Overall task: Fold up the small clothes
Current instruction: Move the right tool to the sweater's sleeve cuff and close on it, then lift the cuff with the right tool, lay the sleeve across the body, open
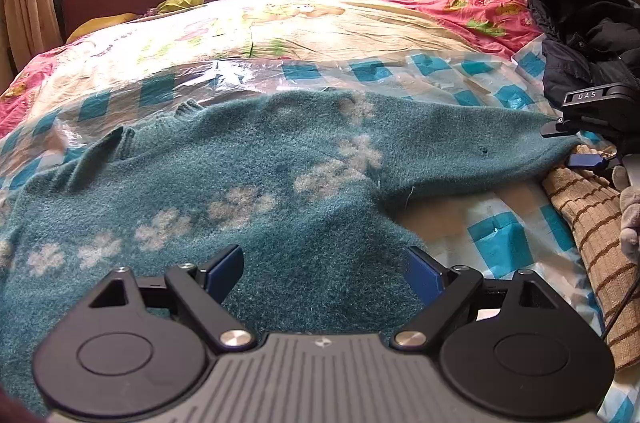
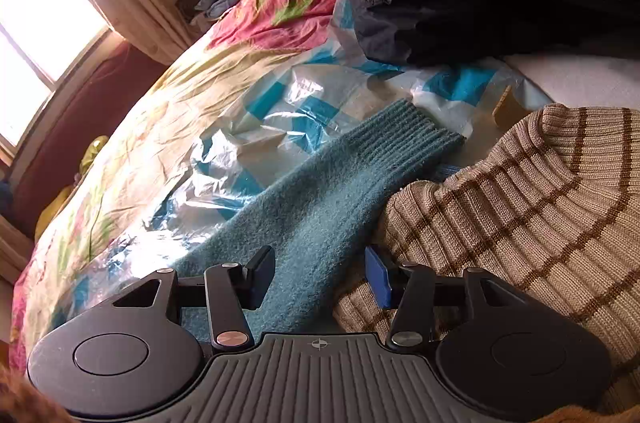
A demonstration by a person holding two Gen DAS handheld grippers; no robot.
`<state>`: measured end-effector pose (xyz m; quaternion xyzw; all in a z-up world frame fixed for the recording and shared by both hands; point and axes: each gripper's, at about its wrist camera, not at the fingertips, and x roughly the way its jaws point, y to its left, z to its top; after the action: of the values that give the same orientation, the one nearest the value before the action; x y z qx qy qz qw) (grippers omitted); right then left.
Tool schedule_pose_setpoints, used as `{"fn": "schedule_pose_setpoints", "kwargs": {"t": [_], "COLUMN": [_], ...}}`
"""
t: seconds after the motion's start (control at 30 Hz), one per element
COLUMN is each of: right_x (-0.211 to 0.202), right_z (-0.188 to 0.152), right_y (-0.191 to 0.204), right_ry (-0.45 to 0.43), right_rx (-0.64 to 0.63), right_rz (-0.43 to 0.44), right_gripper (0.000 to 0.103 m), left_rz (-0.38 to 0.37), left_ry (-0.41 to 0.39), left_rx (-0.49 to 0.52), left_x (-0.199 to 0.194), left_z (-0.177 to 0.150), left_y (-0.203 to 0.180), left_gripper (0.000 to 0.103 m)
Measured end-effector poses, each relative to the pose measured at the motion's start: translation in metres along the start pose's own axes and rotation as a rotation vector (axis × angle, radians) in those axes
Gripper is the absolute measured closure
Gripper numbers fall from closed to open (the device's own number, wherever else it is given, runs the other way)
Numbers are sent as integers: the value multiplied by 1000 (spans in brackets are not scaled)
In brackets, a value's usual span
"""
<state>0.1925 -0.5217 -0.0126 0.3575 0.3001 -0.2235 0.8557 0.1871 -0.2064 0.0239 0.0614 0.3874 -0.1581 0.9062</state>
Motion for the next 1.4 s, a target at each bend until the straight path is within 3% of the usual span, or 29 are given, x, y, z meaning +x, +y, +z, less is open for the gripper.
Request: {"fn": "schedule_pose_setpoints", "kwargs": {"t": [0.23,0.37,0.43,0.57,0.7,0.87,1.03,1.23,1.4], "right_x": [20,27,23,-7,-38,-51,-33,-3,1], "right_z": [6,11,13,3,-21,-82,-201,-330,-357], "right_y": [-4,0,8,52,125,227,317,346,339], "right_ry": [-50,-59,-65,-132,-155,-130,-45,35,-14], "right_rx": [69,83,54,-84,-227,-469,-826,-1179,-1355], "right_rz": [-3,-34,-20,72,230,375,442,392,335], "right_gripper": [55,88,91,92,92,92,93,92,86], "left_rz": [-15,-20,-9,21,60,109,202,229,196], "left_ry": [10,-2,-23,-43,-51,-59,-61,-42,-45], "left_rx": [-26,-16,-6,7,-8,-59,-91,-182,-250], "left_x": [3,-4,-11,-25,-42,-62,-74,-73,-71], "left_z": [0,0,-3,-15,-35,-61,-90,-114,-121], "left_y": [2,4,8,28,59,105,149,191,212], "left_gripper": [12,12,12,12,12,12,12,12,12]}}
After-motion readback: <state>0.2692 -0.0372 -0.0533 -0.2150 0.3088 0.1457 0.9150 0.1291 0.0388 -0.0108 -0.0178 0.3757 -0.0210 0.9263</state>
